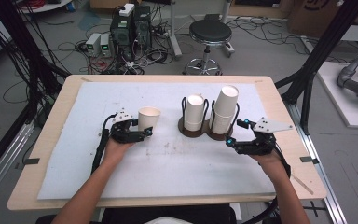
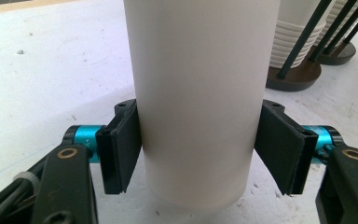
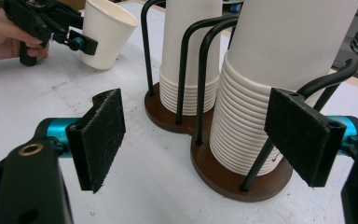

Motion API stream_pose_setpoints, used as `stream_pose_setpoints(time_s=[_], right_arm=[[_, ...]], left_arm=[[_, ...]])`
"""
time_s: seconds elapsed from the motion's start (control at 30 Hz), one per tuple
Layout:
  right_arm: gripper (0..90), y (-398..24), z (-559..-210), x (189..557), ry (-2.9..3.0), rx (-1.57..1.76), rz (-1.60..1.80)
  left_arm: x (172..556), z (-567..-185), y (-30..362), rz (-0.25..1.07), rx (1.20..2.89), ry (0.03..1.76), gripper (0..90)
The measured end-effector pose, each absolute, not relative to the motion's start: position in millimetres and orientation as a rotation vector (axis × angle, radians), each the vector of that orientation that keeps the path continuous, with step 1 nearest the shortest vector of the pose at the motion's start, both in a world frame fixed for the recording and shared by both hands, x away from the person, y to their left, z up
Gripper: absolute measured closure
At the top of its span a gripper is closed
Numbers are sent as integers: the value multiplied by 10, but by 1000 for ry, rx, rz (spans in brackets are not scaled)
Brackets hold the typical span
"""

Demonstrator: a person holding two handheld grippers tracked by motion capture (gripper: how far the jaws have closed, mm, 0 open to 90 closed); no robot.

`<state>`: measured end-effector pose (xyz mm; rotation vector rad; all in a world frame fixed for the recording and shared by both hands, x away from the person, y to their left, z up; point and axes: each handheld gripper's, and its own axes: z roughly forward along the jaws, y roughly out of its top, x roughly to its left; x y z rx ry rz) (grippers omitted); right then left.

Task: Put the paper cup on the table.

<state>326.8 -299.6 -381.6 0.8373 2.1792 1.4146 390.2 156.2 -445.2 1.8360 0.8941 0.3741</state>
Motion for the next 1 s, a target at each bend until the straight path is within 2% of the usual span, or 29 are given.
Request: stream_pose_setpoints(time_s=[1.0], right_arm=[[206,-2994,-3809,3250,2189,830,1409]], left_arm=[[3792,-4455,1572,349,1900,916,302]])
